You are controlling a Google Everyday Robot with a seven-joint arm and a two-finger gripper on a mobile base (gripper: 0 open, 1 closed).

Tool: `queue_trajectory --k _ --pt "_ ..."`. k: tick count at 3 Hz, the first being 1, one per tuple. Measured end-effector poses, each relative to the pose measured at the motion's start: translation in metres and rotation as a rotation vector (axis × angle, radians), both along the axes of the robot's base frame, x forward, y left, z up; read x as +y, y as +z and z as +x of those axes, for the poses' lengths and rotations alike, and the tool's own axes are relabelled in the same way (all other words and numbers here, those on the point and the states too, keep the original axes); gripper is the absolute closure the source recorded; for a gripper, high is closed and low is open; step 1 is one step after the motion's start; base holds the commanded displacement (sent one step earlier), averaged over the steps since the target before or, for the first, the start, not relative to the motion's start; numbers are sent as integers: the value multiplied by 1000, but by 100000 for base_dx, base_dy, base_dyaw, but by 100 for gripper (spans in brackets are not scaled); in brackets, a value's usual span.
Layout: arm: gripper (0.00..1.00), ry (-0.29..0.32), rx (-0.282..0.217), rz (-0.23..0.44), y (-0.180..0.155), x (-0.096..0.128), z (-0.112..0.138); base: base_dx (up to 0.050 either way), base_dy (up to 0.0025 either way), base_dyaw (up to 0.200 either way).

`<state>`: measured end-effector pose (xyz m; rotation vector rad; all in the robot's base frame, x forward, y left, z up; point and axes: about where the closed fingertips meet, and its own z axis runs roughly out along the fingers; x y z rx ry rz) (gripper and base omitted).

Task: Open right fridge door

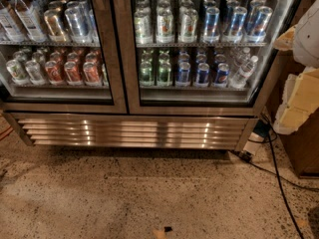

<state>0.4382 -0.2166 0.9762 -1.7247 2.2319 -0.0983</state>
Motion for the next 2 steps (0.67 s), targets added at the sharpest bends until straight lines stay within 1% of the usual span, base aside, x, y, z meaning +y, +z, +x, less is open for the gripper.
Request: queue_trajectory --k 2 --pt "0 0 0 0 0 0 0 4825 0 1"
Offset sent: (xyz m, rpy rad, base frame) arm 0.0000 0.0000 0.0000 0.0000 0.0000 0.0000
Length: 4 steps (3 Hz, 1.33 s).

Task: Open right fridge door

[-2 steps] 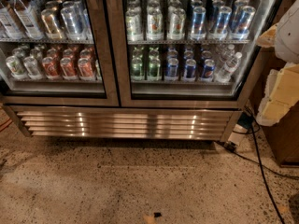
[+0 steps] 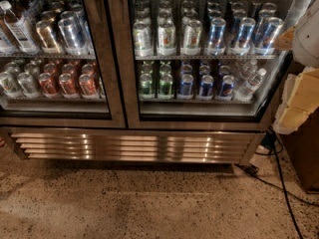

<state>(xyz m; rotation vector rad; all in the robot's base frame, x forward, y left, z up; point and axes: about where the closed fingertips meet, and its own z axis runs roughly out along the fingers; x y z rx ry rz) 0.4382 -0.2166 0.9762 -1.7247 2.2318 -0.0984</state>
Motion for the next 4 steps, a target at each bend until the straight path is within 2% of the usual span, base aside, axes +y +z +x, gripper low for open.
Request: queue_trajectory --k 1,4 --pt "0 0 0 0 0 0 0 2 -2 20025" --pt "0 0 0 0 0 0 0 4850 0 -12"
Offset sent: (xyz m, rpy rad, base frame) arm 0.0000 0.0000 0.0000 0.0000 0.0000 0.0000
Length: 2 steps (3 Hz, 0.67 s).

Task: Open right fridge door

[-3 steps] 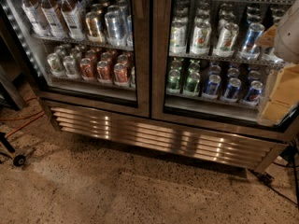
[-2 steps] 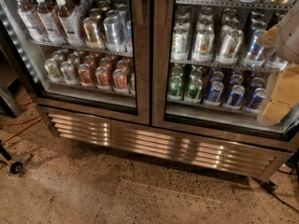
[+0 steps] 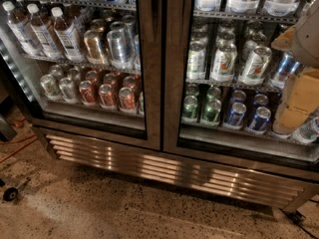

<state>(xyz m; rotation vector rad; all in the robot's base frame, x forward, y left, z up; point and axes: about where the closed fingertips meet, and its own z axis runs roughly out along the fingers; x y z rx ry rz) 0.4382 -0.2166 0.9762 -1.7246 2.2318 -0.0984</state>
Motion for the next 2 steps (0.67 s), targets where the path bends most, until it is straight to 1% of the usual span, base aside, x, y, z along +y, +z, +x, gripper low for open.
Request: queue_trajectory --k 1,2 --pt "0 0 0 0 0 0 0 4845 3 -58" --pt "0 0 0 0 0 0 0 0 0 0"
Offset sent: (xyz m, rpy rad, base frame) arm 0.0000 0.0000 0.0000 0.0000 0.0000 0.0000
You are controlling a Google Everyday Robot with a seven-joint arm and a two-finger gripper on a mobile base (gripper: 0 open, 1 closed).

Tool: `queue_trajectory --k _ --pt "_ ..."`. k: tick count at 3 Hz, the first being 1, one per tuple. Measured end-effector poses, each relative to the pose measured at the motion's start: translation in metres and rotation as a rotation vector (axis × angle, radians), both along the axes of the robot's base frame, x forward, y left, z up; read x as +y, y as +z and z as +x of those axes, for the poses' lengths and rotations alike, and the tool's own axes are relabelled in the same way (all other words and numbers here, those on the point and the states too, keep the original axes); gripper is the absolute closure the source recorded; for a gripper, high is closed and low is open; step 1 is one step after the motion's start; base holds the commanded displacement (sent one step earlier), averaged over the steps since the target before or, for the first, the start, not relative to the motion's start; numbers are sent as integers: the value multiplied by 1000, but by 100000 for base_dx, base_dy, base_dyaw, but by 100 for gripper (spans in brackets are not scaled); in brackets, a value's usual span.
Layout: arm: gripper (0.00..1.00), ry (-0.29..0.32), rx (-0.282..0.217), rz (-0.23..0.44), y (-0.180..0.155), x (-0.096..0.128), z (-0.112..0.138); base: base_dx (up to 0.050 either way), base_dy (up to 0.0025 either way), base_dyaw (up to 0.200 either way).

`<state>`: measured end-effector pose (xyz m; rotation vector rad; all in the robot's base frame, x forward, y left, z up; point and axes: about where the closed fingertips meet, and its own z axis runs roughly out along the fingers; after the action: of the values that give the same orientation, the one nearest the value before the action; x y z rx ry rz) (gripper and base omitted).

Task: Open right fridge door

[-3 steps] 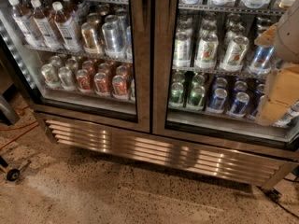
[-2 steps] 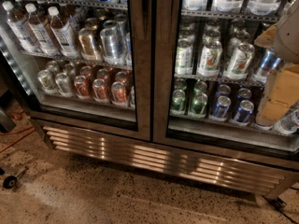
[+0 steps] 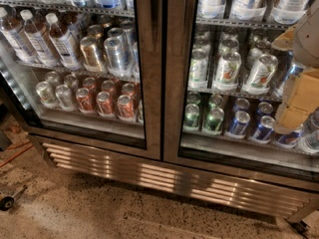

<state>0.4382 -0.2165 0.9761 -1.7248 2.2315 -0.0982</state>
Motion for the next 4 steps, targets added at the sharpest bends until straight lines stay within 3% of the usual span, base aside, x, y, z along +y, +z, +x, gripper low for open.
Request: queue_trajectory --k 1,2,3,4 --pt "0 56 17 14 -14 48 9 0 0 0" --pt "0 56 17 14 -14 48 9 0 0 0" --pt "0 78 30 105 -15 42 8 0 0 0" --pt "0 105 49 292 -33 -2 17 0 0 0"
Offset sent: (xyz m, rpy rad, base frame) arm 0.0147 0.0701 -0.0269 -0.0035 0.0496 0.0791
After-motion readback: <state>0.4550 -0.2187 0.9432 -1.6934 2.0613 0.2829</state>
